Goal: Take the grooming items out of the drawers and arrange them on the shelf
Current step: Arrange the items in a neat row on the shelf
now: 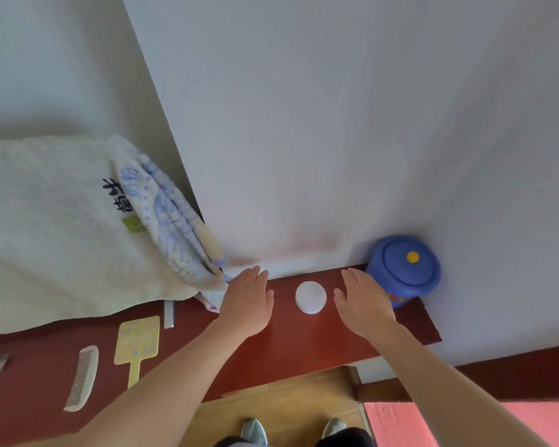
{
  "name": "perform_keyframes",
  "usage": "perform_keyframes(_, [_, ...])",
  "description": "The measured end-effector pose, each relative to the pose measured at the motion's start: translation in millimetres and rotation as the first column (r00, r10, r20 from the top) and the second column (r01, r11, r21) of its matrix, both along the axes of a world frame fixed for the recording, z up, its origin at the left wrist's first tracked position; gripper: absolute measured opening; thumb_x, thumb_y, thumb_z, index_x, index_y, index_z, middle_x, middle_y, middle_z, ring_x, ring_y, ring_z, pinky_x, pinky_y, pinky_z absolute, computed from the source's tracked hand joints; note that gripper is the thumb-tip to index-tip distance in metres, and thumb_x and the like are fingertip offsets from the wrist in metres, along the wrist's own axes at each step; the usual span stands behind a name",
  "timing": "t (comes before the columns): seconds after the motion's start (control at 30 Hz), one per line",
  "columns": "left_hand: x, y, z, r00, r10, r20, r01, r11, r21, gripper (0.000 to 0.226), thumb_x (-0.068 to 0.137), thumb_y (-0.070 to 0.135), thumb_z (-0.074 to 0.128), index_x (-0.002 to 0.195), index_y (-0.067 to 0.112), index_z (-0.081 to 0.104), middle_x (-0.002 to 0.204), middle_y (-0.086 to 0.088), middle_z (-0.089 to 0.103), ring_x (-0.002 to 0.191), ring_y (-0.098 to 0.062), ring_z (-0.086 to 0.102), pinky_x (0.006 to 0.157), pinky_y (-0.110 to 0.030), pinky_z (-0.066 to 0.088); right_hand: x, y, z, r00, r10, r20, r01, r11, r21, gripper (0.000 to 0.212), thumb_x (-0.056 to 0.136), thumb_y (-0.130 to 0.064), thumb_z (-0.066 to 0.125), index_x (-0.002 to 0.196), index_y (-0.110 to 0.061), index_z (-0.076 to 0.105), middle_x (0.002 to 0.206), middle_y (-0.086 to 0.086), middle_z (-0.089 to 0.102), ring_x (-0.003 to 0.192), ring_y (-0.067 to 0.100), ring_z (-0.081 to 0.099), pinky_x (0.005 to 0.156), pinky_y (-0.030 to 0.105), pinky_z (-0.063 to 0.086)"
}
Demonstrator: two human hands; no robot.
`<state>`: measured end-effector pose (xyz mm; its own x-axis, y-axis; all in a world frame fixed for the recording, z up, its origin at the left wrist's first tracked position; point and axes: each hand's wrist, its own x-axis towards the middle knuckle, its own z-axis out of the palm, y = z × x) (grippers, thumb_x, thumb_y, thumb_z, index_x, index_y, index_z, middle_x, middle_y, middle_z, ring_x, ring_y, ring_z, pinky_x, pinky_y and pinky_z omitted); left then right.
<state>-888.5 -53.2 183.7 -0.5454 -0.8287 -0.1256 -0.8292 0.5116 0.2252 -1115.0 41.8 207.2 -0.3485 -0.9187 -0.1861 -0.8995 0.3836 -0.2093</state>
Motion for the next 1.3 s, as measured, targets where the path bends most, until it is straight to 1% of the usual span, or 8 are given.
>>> perform_keyframes(0.07, [-7.9,-0.4,-1.3,0.999,0.046,0.014,-0.046,0.999,0.006,0.049,0.103,0.035,0.036,0.145,0.011,0.039,0.153,-0.008,0.040,0.140,-0.024,0.036,0.115,-0.037,0.032,-9.3,-10.0,-4.0,0.998,0.055,0.005,-0.055,0.998,-0.006,0.054,0.101,-0.036,0.038,0.148,-0.010,0.034,0.150,0.005,0.040,0.138,0.021,0.033,0.113,0.033,0.029])
perform_keyframes(0.13, [-14.6,4.0,-3.2,0.995,0.097,0.020,-0.097,0.995,0.010,0.049,0.103,0.035,0.037,0.145,0.010,0.039,0.152,-0.008,0.040,0.139,-0.024,0.038,0.114,-0.037,0.032,-17.2,-18.5,-11.4,0.993,0.117,0.036,-0.117,0.993,0.007,0.055,0.101,-0.037,0.038,0.148,-0.009,0.033,0.151,0.006,0.038,0.139,0.021,0.033,0.113,0.033,0.028])
perform_keyframes(0.33, [-32.1,29.4,-17.1,0.961,0.273,0.044,-0.276,0.957,0.089,0.056,0.103,0.040,0.038,0.151,0.011,0.032,0.156,-0.006,0.035,0.144,-0.023,0.032,0.118,-0.036,0.027,-32.2,-32.3,-34.8,0.928,0.342,0.148,-0.352,0.935,0.051,0.058,0.099,-0.040,0.042,0.149,-0.012,0.031,0.152,0.005,0.037,0.139,0.020,0.033,0.115,0.032,0.027])
perform_keyframes(0.47, [-41.6,35.5,-35.1,0.955,0.288,0.074,-0.296,0.945,0.138,0.067,0.099,0.048,0.043,0.154,0.013,0.026,0.160,-0.006,0.030,0.148,-0.023,0.026,0.120,-0.039,0.026,-46.2,-43.4,-48.1,0.885,0.419,0.202,-0.440,0.895,0.075,0.065,0.096,-0.044,0.048,0.151,-0.015,0.028,0.156,0.002,0.031,0.142,0.020,0.028,0.116,0.032,0.025])
perform_keyframes(0.67, [-61.4,33.2,-59.8,0.965,0.253,0.068,-0.260,0.955,0.140,0.081,0.087,0.058,0.059,0.151,0.017,0.032,0.147,-0.001,0.041,0.135,-0.022,0.039,0.110,-0.039,0.037,-57.9,-55.8,-70.2,0.842,0.466,0.272,-0.503,0.860,0.085,0.079,0.086,-0.051,0.060,0.152,-0.022,0.028,0.157,-0.004,0.027,0.144,0.015,0.023,0.117,0.032,0.025])
perform_keyframes(0.83, [-71.8,27.1,-81.4,0.964,0.267,0.017,-0.266,0.949,0.167,0.086,0.078,0.064,0.066,0.147,0.021,0.038,0.137,0.001,0.046,0.124,-0.020,0.044,0.103,-0.036,0.041,-59.4,-62.1,-86.1,0.802,0.515,0.303,-0.556,0.829,0.061,0.085,0.081,-0.048,0.070,0.152,-0.027,0.028,0.158,-0.009,0.024,0.145,0.011,0.021,0.114,0.028,0.022])
perform_keyframes(1.03, [-79.6,24.1,-97.9,0.962,0.268,-0.055,-0.256,0.953,0.158,0.078,0.075,0.062,0.069,0.138,0.022,0.047,0.124,0.003,0.051,0.114,-0.019,0.047,0.094,-0.033,0.042,-60.7,-62.4,-101.7,0.796,0.516,0.316,-0.552,0.834,0.028,0.081,0.080,-0.046,0.072,0.149,-0.026,0.033,0.155,-0.010,0.030,0.142,0.010,0.025,0.112,0.026,0.025])
perform_keyframes(1.3, [-82.0,24.3,-110.2,0.952,0.283,-0.120,-0.265,0.953,0.146,0.067,0.075,0.057,0.074,0.129,0.021,0.055,0.115,0.004,0.054,0.105,-0.017,0.049,0.088,-0.031,0.044,-58.6,-60.9,-106.9,0.785,0.534,0.316,-0.544,0.837,-0.062,0.067,0.081,-0.039,0.073,0.140,-0.019,0.047,0.145,-0.009,0.044,0.131,0.013,0.039,0.105,0.027,0.036])
